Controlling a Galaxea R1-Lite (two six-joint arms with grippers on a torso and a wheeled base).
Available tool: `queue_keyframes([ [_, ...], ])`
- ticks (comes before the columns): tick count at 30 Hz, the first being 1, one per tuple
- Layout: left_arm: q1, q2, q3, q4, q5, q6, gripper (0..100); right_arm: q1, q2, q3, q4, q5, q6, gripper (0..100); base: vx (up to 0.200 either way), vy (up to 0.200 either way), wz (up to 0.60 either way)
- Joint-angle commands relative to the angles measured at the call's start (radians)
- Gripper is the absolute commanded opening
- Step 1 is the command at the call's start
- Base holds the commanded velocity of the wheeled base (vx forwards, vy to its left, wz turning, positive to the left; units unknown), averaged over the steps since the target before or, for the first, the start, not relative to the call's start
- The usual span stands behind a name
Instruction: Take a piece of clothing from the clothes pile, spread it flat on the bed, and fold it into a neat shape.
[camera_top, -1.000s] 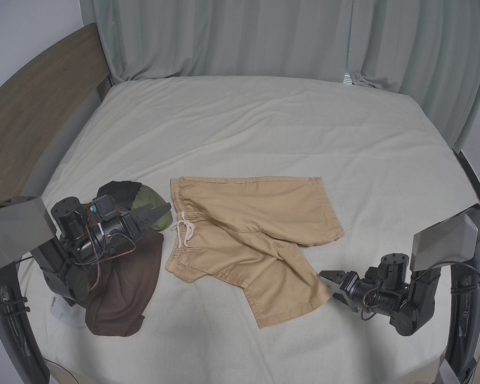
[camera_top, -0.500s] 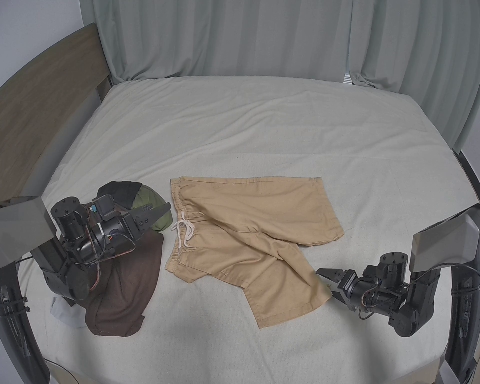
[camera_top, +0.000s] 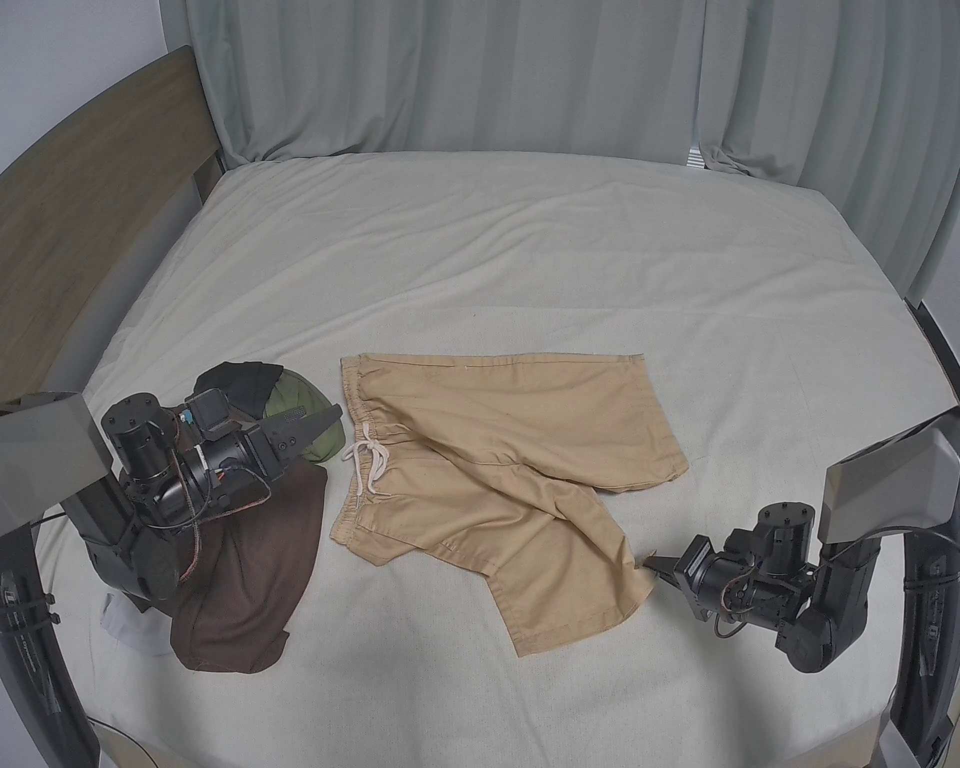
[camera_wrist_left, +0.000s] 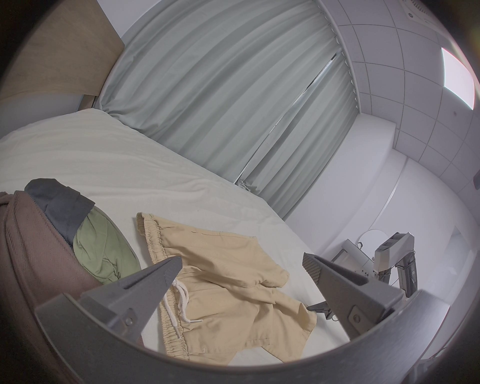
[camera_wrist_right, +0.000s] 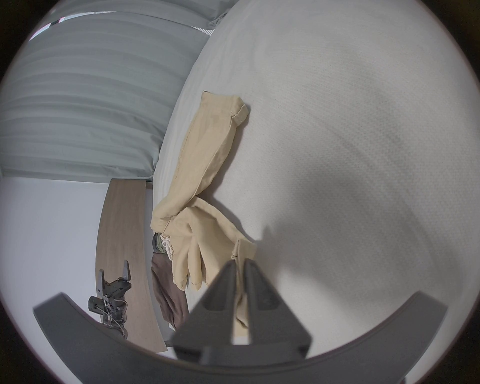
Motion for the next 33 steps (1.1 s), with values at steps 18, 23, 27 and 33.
queue_keyframes([
  [18,0.000,0.001,0.003,-0.001,-0.011,-0.003,100,-0.125,-0.074,-0.090,-0.012,0.000,-0.093,0,0.000,0.000,0.00],
  [23,0.000,0.001,0.005,-0.001,-0.012,-0.004,100,-0.155,-0.074,-0.113,-0.012,0.007,-0.133,0,0.000,0.000,0.00],
  [27,0.000,0.001,0.005,-0.001,-0.019,-0.004,100,-0.161,-0.063,-0.133,-0.013,0.007,-0.159,0,0.000,0.000,0.00],
  [33,0.006,0.001,0.005,-0.001,-0.028,-0.004,100,-0.163,-0.059,-0.169,-0.013,0.006,-0.173,0,0.000,0.000,0.00],
])
